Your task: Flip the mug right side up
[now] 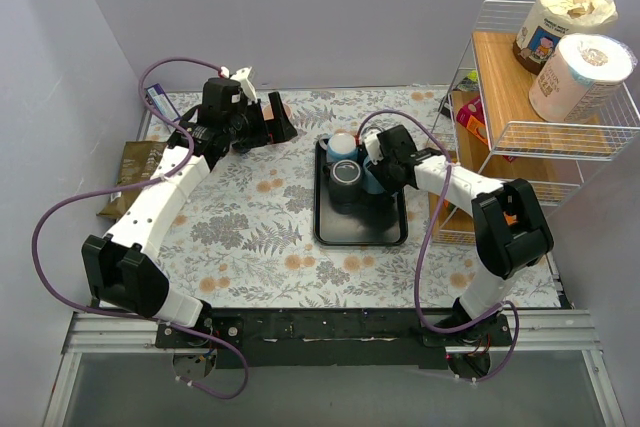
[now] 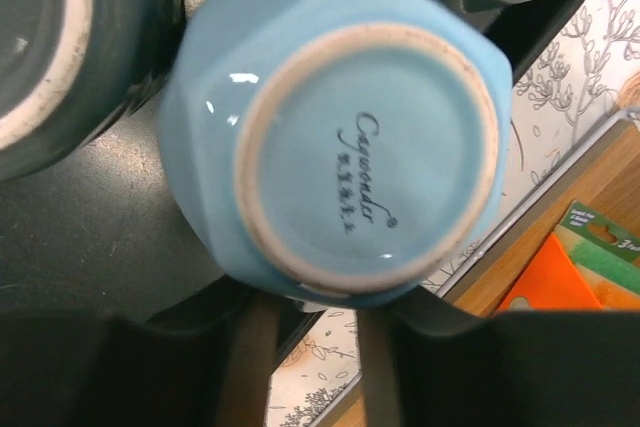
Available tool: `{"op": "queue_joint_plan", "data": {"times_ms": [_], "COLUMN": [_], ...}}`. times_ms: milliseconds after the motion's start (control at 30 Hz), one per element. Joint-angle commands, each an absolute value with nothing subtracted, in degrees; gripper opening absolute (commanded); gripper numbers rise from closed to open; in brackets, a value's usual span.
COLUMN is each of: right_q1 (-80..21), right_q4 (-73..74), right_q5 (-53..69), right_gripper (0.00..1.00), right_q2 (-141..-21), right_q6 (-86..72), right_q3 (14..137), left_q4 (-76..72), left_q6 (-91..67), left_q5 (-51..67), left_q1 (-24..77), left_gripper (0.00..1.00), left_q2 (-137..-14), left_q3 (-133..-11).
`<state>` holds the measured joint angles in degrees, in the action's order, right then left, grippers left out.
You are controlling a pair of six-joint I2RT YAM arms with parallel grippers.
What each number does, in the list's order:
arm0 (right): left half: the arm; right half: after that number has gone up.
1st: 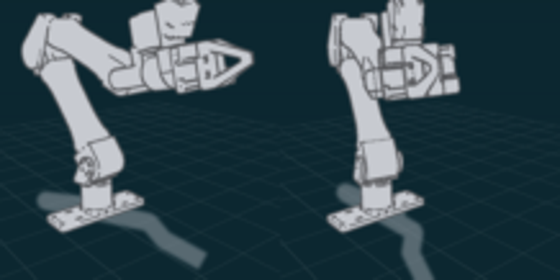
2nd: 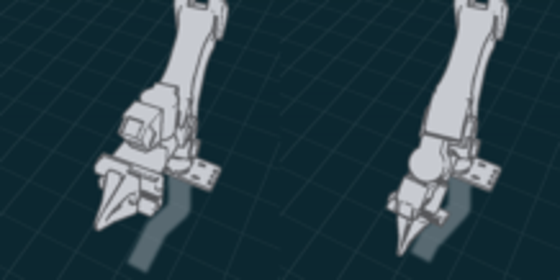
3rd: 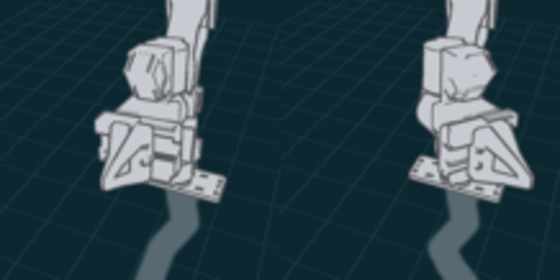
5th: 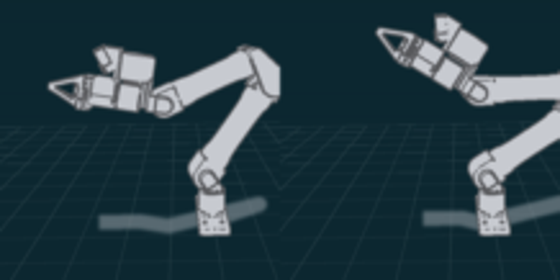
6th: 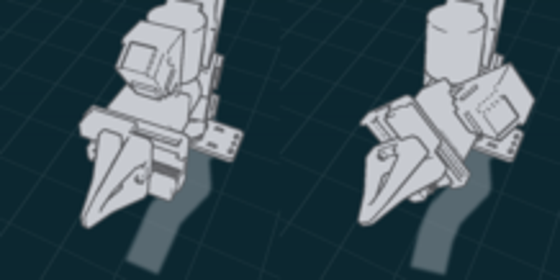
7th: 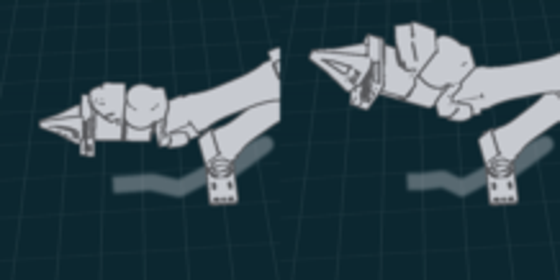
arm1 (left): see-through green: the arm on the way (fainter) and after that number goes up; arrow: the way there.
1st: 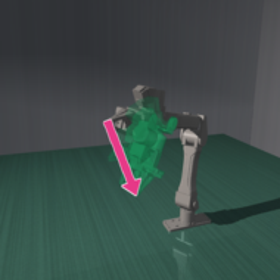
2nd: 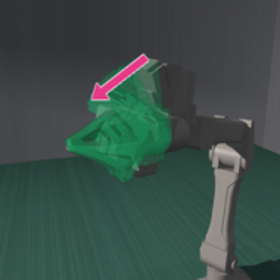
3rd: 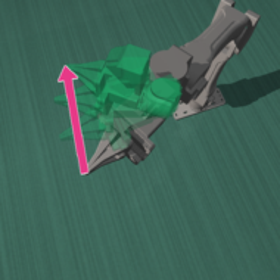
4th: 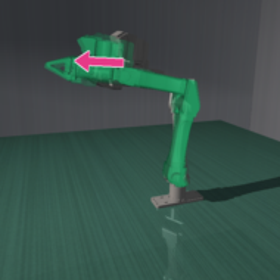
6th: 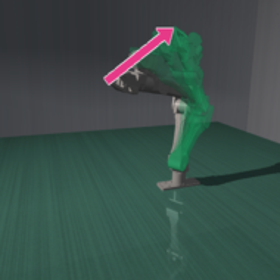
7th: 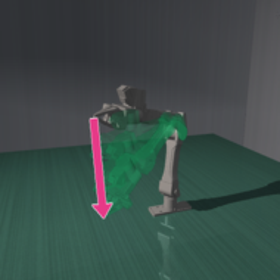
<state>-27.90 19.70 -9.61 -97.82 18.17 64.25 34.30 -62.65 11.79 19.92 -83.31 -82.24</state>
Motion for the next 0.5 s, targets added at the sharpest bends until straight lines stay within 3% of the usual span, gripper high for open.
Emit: {"op": "queue_joint_plan", "data": {"times_ms": [0, 233, 467], "right_q1": [-27.16, -26.98, -27.07], "right_q4": [16.44, 17.23, 18.81], "right_q5": [-8.53, -9.93, -10.9], "right_gripper": [0.35, 0.01, 0.01], "right_q2": [-95.8, -94.4, -90.62], "right_q6": [17.58, 17.05, 16.88], "right_q3": [63.11, 62.05, 61.61], "left_q4": [34.89, 34.54, 34.01], "left_q6": [-62.75, -63.28, -63.98], "left_q5": [11.87, 12.22, 13.09], "left_q1": [19.69, 19.69, 19.69], "left_gripper": [0.98, 0.98, 0.98], "left_q2": [-80.07, -79.8, -79.19], "left_q3": [-81.39, -80.6, -79.89]}}
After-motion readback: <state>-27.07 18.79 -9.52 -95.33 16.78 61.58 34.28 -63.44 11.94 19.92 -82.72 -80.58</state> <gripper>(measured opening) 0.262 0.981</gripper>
